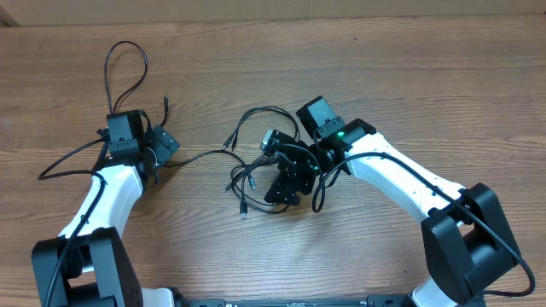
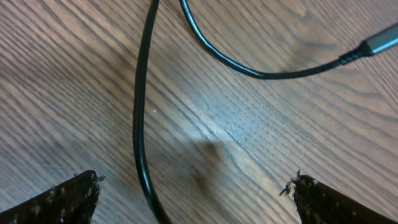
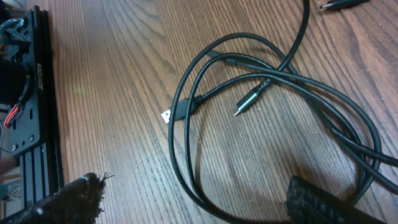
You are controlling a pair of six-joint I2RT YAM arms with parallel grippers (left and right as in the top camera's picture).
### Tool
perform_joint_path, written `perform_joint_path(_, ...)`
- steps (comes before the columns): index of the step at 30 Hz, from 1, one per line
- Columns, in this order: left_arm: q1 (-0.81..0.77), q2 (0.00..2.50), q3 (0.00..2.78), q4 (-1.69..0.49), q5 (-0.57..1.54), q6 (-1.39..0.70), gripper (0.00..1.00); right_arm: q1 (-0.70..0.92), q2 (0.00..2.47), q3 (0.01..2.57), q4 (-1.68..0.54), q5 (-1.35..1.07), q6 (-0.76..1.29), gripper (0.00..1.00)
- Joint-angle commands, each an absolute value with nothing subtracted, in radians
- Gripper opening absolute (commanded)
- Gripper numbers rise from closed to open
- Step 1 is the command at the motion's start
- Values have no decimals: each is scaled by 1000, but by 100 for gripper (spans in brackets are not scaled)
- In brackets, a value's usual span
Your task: Untangle cables
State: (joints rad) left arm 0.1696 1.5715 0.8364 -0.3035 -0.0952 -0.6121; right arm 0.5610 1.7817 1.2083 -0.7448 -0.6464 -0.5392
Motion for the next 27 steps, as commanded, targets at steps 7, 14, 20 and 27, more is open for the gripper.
perform_joint_path(7, 163, 1738, 828, -307, -105, -659, 36, 562, 1787, 1228, -743, -646, -547, 93)
perform_joint_path(14, 164, 1689, 829, -286, -51, -682, 4, 562, 1787, 1228, -749, -646, -547, 92)
perform_joint_path(20, 165, 1469, 830, -304, -52, -672, 4, 562, 1787, 1228, -750, -646, -546, 91)
perform_joint_path(27, 220, 1102, 870, -340, -59, -607, 4, 562, 1787, 1228, -749, -646, -547, 90)
